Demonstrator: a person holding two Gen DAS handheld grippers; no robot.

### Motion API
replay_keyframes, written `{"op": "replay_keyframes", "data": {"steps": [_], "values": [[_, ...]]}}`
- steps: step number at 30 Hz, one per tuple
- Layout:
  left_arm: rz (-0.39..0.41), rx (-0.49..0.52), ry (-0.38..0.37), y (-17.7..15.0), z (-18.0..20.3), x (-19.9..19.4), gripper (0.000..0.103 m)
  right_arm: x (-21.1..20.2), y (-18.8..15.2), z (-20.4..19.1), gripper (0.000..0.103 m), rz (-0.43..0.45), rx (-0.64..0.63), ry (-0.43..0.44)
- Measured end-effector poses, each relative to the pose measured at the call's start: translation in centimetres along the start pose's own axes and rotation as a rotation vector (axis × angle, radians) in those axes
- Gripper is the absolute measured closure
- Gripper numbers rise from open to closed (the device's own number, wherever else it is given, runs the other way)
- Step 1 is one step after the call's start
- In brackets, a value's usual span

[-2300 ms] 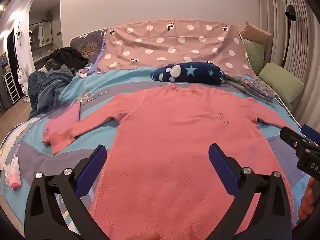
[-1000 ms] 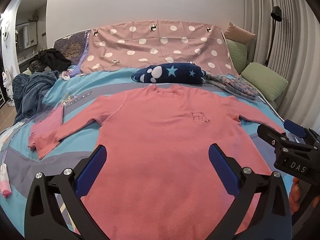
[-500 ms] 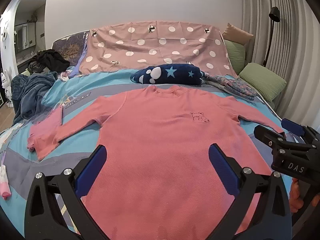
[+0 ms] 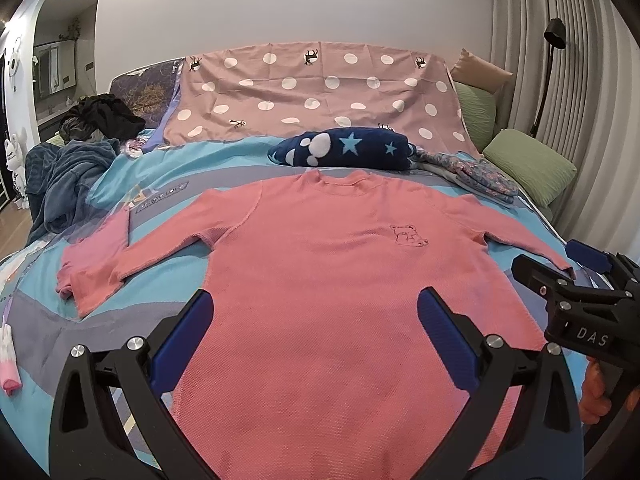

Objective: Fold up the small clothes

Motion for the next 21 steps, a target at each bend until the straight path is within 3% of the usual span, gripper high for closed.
{"op": "replay_keyframes", "data": {"steps": [21], "values": [[-0.024,-0.077,-0.046,-1.0,-2.1,1.4,0.001,1.3,-0.6,-1.5,0.002,-0.055,-0.043,-0.015]]}}
Point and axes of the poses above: each gripper's, at about its wrist camera, not at the fingertips, and x roughly the way its jaws point, z to its right, y to its top, the point moved 6 cm from there along x, roughly the way its jaws point, and after that the axes turned 6 degrees about z, right-handed, at the moved point
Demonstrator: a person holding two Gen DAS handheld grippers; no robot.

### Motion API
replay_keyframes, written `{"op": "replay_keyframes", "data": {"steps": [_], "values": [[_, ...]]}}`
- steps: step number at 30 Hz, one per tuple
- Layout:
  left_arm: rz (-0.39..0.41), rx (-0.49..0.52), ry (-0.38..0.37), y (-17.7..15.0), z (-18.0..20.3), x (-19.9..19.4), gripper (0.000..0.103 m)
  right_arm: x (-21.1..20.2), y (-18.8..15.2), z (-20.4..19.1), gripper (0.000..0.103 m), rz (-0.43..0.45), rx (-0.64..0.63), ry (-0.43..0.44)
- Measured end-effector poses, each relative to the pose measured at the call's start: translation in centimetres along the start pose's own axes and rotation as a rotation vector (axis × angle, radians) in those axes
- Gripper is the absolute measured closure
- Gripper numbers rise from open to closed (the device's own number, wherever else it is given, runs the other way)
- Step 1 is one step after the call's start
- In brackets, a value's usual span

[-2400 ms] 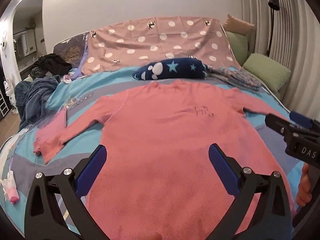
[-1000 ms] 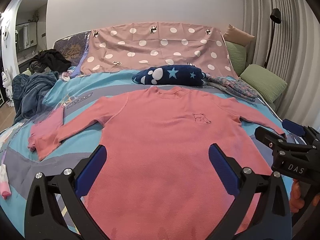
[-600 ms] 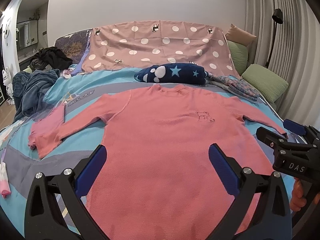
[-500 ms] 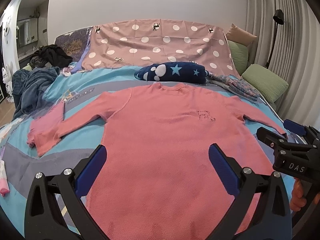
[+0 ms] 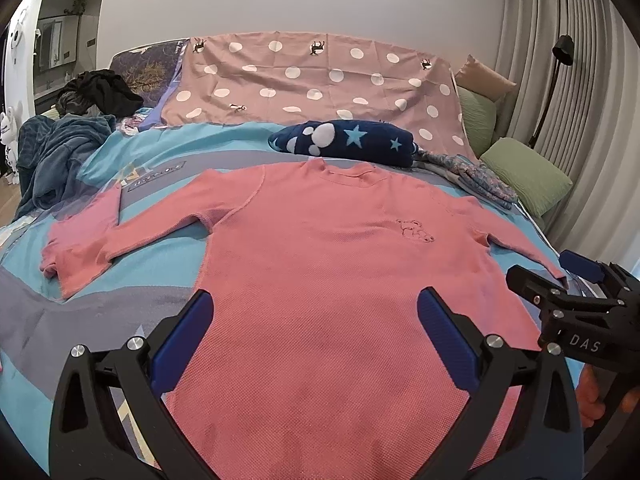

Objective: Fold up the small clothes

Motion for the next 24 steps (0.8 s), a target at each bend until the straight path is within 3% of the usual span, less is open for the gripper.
{"op": "replay_keyframes", "data": {"steps": [5,19,24], "values": [[-0.009,-0.027,-0.032,-0.2,-0.4,0.6,0.001,0.2,0.0,-0.2,0.002,-0.003,-0.009,-0.007],[-0.07,-0.091,-0.011,-1.2,-2.5,2.6,0.001,2.0,-0.6,-1.0,0.002,-0.049,-0.025,-0.005],[-0.159,-0.259,-0.064,-2.0,-5.7,4.3,0.001,2.8,-0.7,-0.8,0.002,-0.069,-0.024,-0.015]]}}
Point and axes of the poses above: each gripper's, at about its wrist camera, not at the fingertips, and x roughly the way its jaws point, z to its right, y to its top, the point moved 6 cm from there along x, roughly the way its jaws point, and after that the axes turned 6 degrees about z, right-handed, at the moved point
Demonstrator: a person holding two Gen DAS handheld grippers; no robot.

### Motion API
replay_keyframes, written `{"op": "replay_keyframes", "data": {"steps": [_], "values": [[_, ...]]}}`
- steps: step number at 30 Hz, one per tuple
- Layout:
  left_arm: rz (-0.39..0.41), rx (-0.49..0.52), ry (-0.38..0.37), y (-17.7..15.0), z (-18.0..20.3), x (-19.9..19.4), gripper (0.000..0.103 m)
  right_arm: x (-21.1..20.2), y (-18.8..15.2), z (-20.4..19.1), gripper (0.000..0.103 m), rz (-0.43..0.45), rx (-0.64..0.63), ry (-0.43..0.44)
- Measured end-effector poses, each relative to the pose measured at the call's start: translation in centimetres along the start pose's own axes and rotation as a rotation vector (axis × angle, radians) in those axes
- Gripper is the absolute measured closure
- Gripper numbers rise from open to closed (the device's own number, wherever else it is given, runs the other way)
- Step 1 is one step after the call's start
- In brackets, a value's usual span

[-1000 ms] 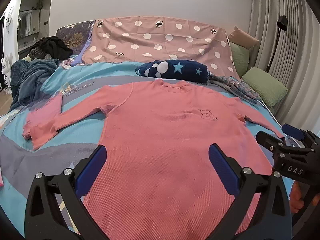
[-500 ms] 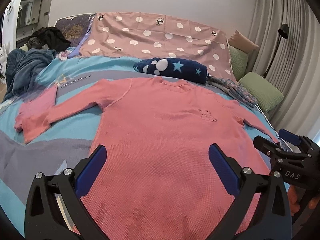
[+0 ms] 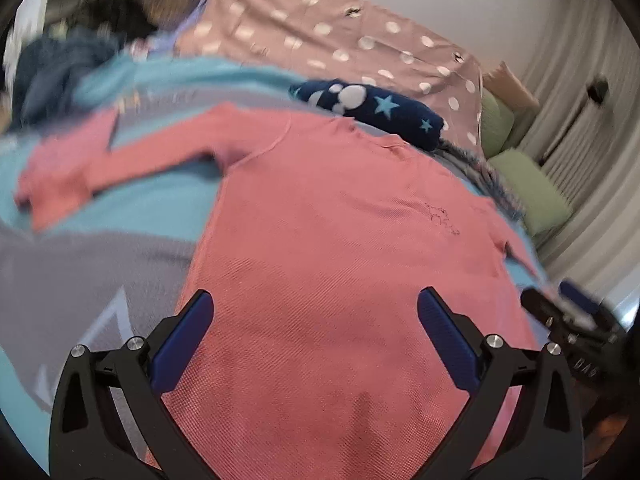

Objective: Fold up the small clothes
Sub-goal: 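Reach the left gripper to the sweater's side edge and grasp it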

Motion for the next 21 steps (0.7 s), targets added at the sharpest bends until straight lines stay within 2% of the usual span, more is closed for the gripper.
{"op": "replay_keyframes", "data": {"steps": [4,8,9,11,12,13,16,21], "values": [[0.029,-0.141,0.057,1.4,-5.7,0.1,0.001,0.7,0.1,0.3,0.002,-0.012,0.003,-0.007],[0.03,-0.369,0.074,2.6,-13.4,0.5,0.001,1.8,0.1,0.3,0.002,-0.029,0.004,-0.009],[0.021,-0.465,0.086,2.7,-16.4,1.0,0.002,2.0,0.1,0.2,0.002,-0.035,0.002,-0.009],[0.02,-0.61,0.085,2.5,-20.6,1.5,0.011,2.4,0.2,0.1,0.002,-0.037,-0.006,-0.008],[0.026,-0.694,0.087,2.5,-23.1,1.7,0.02,2.5,0.4,0.0,0.002,-0.033,-0.018,-0.011],[0.036,-0.755,0.108,2.6,-25.3,1.8,0.023,2.7,0.7,-0.2,0.002,-0.029,-0.03,-0.017],[0.062,-0.805,0.198,3.3,-29.4,1.9,0.025,2.7,1.9,-0.6,0.002,-0.004,-0.056,-0.032],[0.066,-0.927,0.294,3.5,-34.2,3.6,0.025,2.6,2.9,-1.4,0.002,0.024,-0.073,-0.036]]}}
Point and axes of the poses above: each gripper's, at about its wrist camera, not at the fingertips, and x roughly the way its jaws point, z to its right, y to its top, the point moved 6 cm from there along x, roughly the way its jaws point, and after that the axes turned 6 degrees about z, right-handed, at the moved point
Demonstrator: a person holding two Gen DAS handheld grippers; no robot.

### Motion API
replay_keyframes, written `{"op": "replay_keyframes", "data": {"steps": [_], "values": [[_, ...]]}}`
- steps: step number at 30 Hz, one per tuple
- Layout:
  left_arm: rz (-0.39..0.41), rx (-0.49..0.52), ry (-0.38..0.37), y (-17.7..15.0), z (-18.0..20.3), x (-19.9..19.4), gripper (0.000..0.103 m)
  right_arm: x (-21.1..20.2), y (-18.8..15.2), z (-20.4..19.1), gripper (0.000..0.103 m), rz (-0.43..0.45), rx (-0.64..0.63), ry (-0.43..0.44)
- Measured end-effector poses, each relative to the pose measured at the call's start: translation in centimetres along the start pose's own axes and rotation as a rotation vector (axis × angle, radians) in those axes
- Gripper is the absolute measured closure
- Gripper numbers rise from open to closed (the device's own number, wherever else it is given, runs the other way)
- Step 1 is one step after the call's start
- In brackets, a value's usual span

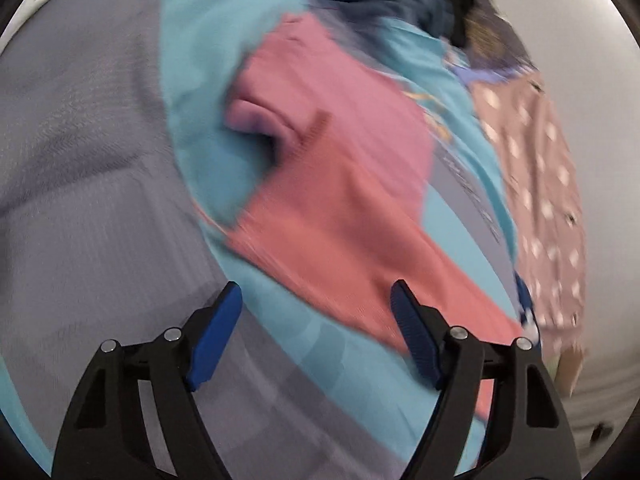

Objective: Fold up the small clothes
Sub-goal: 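Reach the left gripper to the sweater's side edge and grasp it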

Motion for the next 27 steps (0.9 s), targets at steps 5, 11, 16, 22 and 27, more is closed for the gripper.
{"op": "replay_keyframes", "data": {"steps": [5,11,16,22,27], "values": [[0.049,0.042,0.011,2.5,-0.4,1.9,0.06,0.8,0.1,-0.4,0.002,-0.008,-0.026,-0.011],[0.077,0.096,-0.022,3.3,0.6,1.0,0.097,1.4,0.1,0.0,0.002,-0.011,-0.015,-0.006],[0.164,0.232,-0.059,2.9,5.2,-2.9,0.097,1.8,0.0,0.4,0.002,-0.013,0.006,0.003],[0.213,0.433,-0.204,-0.5,14.3,-7.7,0.097,1.9,-0.5,1.5,0.002,-0.009,0.04,0.012],[0.164,0.655,-0.386,-8.7,23.4,-10.5,0.097,2.5,-0.9,2.7,0.002,-0.025,0.092,0.025]]}}
Point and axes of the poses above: each gripper's, at about its wrist camera, not at the fingertips, and x roughly the way its jaws point, z to its right, y to its top, the point moved 6 cm from there along x, roughly the way its jaws point, and after that the axes turned 6 degrees about z, right-handed, at the moved point
